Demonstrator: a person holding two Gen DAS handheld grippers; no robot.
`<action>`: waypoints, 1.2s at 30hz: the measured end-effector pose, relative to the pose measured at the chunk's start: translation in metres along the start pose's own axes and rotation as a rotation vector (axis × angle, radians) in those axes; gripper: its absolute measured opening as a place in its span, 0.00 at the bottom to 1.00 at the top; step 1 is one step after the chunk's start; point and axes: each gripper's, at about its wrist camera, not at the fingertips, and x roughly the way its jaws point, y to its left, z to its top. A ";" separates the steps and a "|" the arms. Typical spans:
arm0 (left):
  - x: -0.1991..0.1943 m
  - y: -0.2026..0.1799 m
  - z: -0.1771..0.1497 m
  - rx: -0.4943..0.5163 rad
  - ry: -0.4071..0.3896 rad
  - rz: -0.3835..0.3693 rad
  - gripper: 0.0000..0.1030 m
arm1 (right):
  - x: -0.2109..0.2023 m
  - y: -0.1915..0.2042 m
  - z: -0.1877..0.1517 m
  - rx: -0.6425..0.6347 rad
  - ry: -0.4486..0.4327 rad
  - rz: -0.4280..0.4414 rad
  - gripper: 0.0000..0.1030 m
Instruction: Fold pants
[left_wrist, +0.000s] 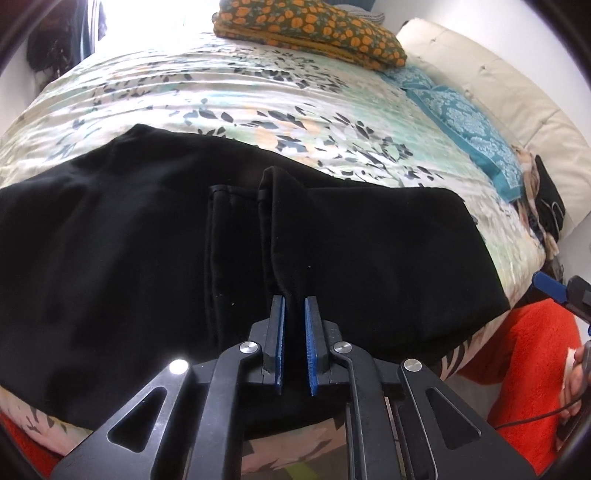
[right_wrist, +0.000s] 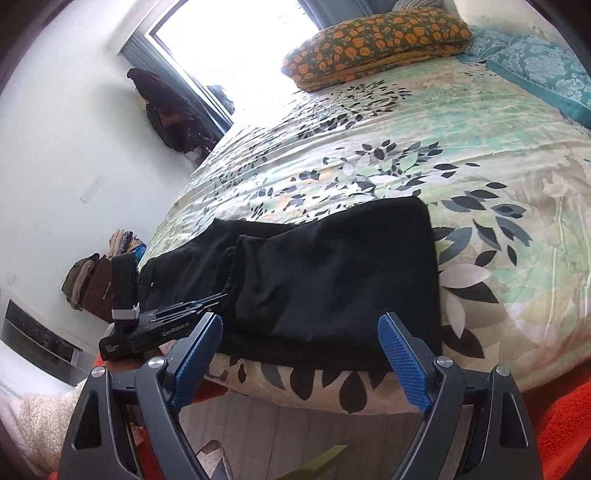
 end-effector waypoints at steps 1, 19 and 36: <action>-0.006 0.002 -0.001 -0.001 -0.008 0.007 0.06 | -0.002 -0.004 0.002 0.007 -0.016 -0.026 0.84; -0.024 0.026 -0.003 -0.086 -0.018 0.123 0.41 | 0.080 -0.035 -0.009 -0.174 0.233 -0.451 0.89; 0.037 -0.004 0.023 -0.006 -0.015 0.006 0.32 | 0.054 -0.041 -0.003 -0.093 0.166 -0.435 0.93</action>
